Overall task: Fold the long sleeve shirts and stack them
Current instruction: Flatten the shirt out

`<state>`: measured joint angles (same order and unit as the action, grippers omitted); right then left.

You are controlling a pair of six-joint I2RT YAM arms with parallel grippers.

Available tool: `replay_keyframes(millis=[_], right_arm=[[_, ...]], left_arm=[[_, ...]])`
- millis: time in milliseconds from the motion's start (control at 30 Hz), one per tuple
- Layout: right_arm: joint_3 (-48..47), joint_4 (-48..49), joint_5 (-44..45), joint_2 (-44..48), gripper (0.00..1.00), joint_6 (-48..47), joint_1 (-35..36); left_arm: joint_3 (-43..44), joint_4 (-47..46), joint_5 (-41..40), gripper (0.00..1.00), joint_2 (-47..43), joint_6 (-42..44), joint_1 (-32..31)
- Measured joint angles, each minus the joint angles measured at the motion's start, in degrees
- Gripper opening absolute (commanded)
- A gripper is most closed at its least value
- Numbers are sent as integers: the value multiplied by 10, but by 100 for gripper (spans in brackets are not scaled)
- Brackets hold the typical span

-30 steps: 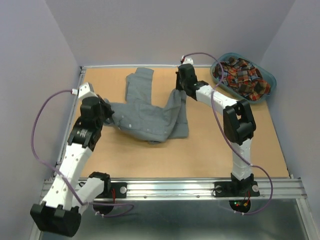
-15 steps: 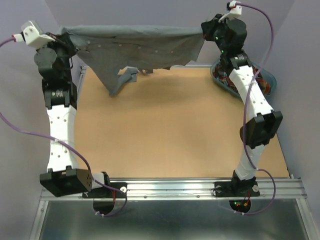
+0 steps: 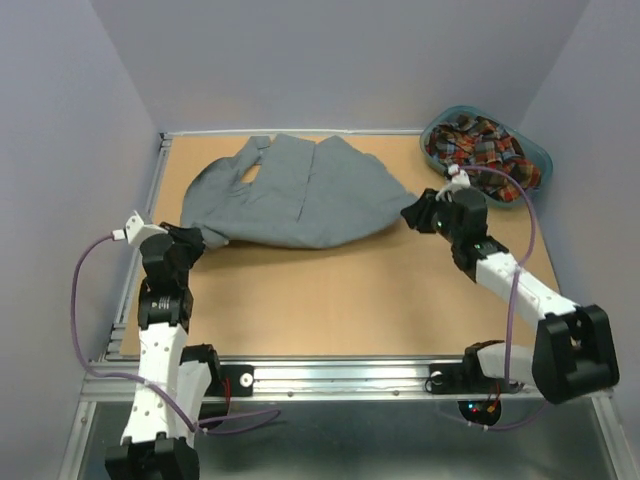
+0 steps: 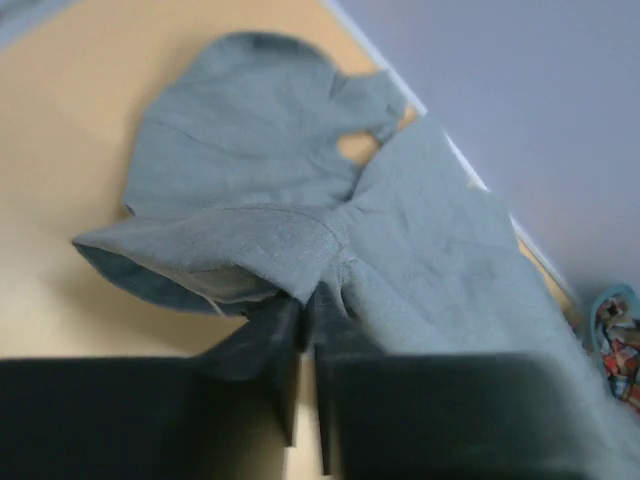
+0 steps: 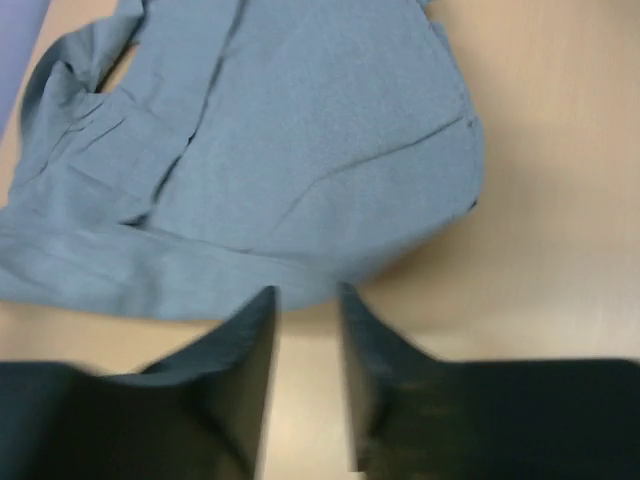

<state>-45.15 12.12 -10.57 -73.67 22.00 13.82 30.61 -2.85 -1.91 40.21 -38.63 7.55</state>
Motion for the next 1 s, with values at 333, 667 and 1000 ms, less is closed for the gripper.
replay_keyframes(millis=[333, 667, 1000], right_arm=[[155, -78, -10, 276, 82, 38, 0], [154, -177, -42, 213, 82, 26, 0], [154, -190, -64, 209, 82, 13, 0]], left_arm=[[43, 246, -44, 99, -156, -2, -11], [168, 192, 64, 97, 55, 100, -23], [401, 106, 54, 88, 502, 138, -160]])
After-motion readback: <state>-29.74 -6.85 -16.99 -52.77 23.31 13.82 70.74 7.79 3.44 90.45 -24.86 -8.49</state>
